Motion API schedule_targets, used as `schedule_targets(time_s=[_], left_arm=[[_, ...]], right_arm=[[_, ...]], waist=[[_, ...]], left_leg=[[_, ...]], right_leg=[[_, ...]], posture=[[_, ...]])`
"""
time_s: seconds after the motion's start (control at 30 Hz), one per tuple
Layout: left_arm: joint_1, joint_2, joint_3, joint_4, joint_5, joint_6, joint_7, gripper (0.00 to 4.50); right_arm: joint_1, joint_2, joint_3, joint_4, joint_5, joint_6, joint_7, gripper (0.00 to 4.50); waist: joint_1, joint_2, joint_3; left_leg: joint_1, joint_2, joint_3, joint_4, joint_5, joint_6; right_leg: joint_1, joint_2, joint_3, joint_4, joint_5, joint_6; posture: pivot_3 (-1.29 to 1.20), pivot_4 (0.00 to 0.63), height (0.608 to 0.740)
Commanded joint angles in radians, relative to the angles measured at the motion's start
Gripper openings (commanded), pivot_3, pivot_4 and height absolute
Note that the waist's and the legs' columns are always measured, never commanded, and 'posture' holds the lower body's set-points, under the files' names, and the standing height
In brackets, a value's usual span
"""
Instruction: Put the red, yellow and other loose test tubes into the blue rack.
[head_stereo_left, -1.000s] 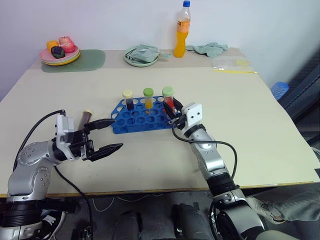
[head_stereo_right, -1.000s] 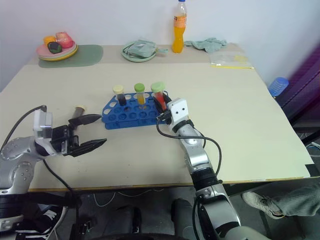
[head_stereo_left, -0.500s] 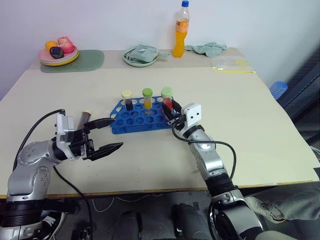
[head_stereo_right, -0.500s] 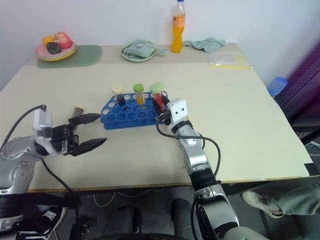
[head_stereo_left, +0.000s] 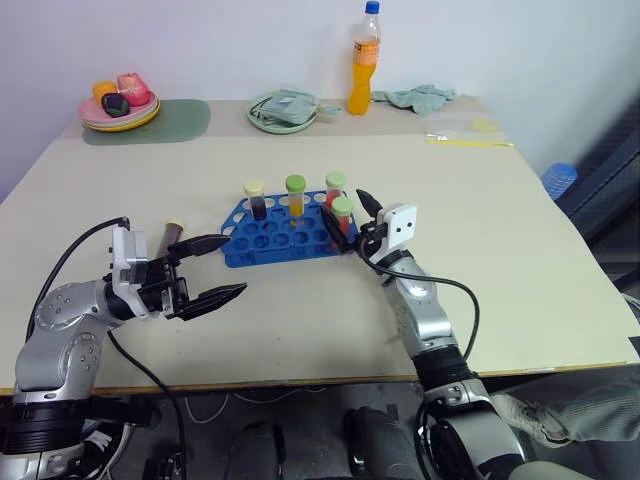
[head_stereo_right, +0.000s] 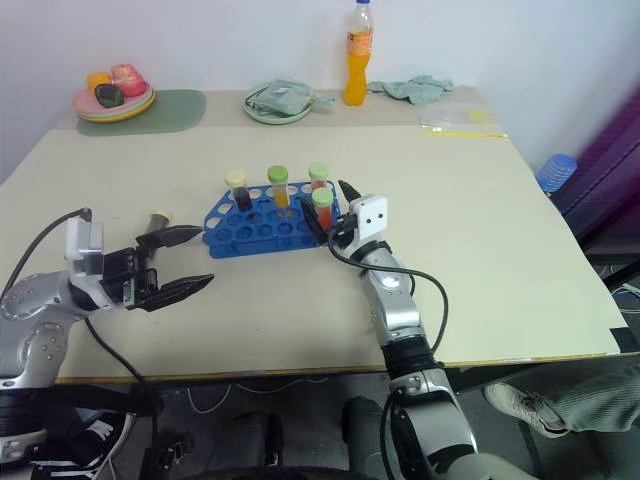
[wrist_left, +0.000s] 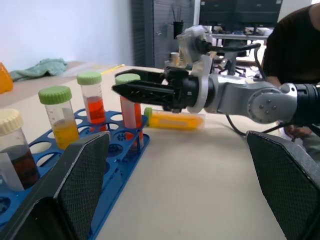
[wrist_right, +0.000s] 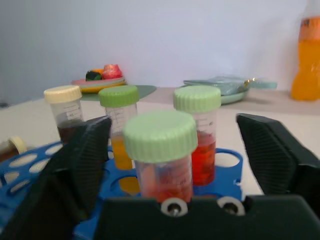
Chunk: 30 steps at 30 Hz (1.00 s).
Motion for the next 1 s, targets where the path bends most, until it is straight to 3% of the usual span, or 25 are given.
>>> schedule_targets(time_s=[0.03, 0.2, 0.3, 0.57, 0.7, 0.8, 1.0], left_arm=[[0.004, 0.003, 0.019, -0.043, -0.013, -0.005, 0.009, 4.5], [0.002, -0.007, 0.006, -0.034, -0.012, -0.005, 0.016, 4.5], [-0.007, -0.019, -0.005, -0.027, -0.008, -0.012, 0.016, 4.5], [-0.05, -0.067, -0.053, 0.026, 0.024, -0.042, 0.003, 4.5], [-0.067, -0.099, -0.079, 0.032, 0.036, -0.053, 0.011, 4.5], [-0.051, -0.111, -0.084, 0.028, 0.042, -0.065, 0.014, 4.5], [-0.018, -0.134, -0.089, -0.003, 0.05, -0.08, 0.037, 4.5]], right_arm=[[0.06, -0.134, 0.019, -0.29, 0.003, 0.239, 0.061, 4.43], [0.145, -0.303, 0.011, -0.543, -0.038, 0.6, 0.03, 4.43], [0.139, -0.367, -0.013, -0.671, 0.021, 0.81, 0.053, 4.43], [-0.194, -0.363, -0.049, -0.634, 0.124, 1.632, -0.002, 4.43], [-0.31, -0.326, -0.056, -0.414, 0.095, 1.704, -0.096, 4.43], [-0.382, -0.319, -0.062, -0.287, 0.16, 1.704, -0.136, 4.43], [-0.48, -0.361, 0.023, -0.12, 0.232, 1.704, -0.202, 4.43]], waist=[[0.003, 0.0, 0.0], [0.0, 0.0, 0.0], [-0.002, 0.0, 0.0], [0.001, -0.001, 0.0], [0.004, -0.002, -0.001], [0.001, -0.001, -0.001], [-0.005, -0.001, -0.001]], left_leg=[[0.0, 0.0, 0.0, 0.0, 0.0, 0.0], [0.0, 0.0, -0.001, 0.0, 0.0, 0.0], [0.0, 0.0, -0.001, 0.0, 0.0, 0.0], [-0.001, 0.0, -0.001, 0.0, 0.0, 0.0], [-0.004, -0.001, -0.001, 0.0, 0.0, 0.0], [-0.005, -0.001, -0.001, 0.0, 0.0, 0.0], [-0.005, -0.001, -0.002, 0.0, 0.0, 0.001]], right_leg=[[0.0, 0.0, 0.0, 0.0, 0.0, 0.0], [0.0, 0.0, 0.0, 0.0, 0.0, -0.001], [0.0, 0.0, 0.0, 0.0, 0.0, -0.001], [-0.001, 0.001, 0.001, -0.001, 0.0, -0.001], [-0.003, 0.0, 0.0, -0.001, 0.0, -0.001], [-0.004, 0.0, 0.0, -0.002, 0.0, -0.001], [-0.004, 0.001, 0.0, -0.002, 0.0, 0.0]], posture=[[0.0, 0.15, 0.74], [0.0, 0.15, 0.74], [0.0, 0.15, 0.74], [0.0, 0.15, 0.74], [0.0, 0.15, 0.74], [0.0, 0.15, 0.74], [0.0, 0.15, 0.74]])
